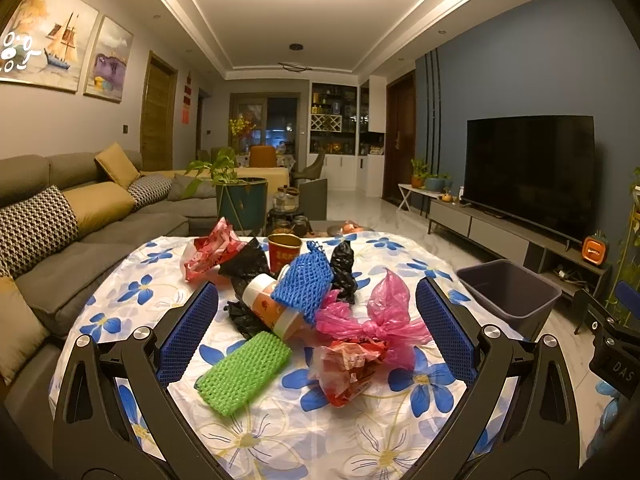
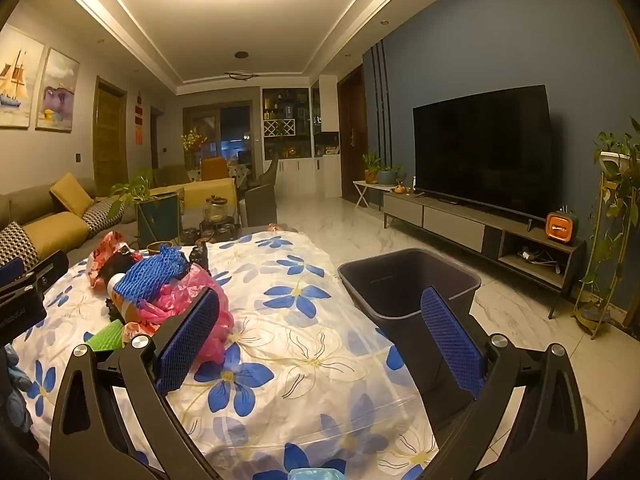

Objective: Collect trash

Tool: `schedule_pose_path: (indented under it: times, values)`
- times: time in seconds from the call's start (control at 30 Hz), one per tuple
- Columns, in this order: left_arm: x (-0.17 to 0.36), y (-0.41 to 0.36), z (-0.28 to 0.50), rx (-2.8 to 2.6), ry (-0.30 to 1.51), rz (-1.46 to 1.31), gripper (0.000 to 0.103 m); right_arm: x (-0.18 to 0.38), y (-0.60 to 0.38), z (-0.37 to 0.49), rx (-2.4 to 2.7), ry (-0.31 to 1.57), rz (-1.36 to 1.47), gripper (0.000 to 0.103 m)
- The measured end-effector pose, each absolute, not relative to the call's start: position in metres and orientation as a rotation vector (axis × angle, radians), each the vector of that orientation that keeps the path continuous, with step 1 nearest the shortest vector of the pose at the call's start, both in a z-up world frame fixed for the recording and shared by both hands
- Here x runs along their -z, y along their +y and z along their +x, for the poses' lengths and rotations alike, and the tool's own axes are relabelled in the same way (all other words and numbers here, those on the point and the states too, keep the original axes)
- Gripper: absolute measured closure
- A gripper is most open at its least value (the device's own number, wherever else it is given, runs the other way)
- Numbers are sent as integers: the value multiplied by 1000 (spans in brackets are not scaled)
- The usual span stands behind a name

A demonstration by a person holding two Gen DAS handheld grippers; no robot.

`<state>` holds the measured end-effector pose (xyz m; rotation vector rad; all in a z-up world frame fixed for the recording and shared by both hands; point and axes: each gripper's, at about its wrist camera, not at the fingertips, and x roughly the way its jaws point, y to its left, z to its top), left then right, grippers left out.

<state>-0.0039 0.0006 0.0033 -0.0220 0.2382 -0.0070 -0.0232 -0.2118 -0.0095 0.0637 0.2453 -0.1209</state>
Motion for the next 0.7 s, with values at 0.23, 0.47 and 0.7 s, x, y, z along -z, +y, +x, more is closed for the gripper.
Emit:
schedule_pose_path:
  times: [0.23,0.47,0.7]
  values:
    - [-4,1,-3,7,239,-23,5,10,-212,-23,121,244,66,6]
    - [-3,1,-3,10,242,-23,5,9,-212,-24,125,242,65,5]
    - [-4,1,-3,9,245,-24,5,6,-210,-23,128,245,65,5]
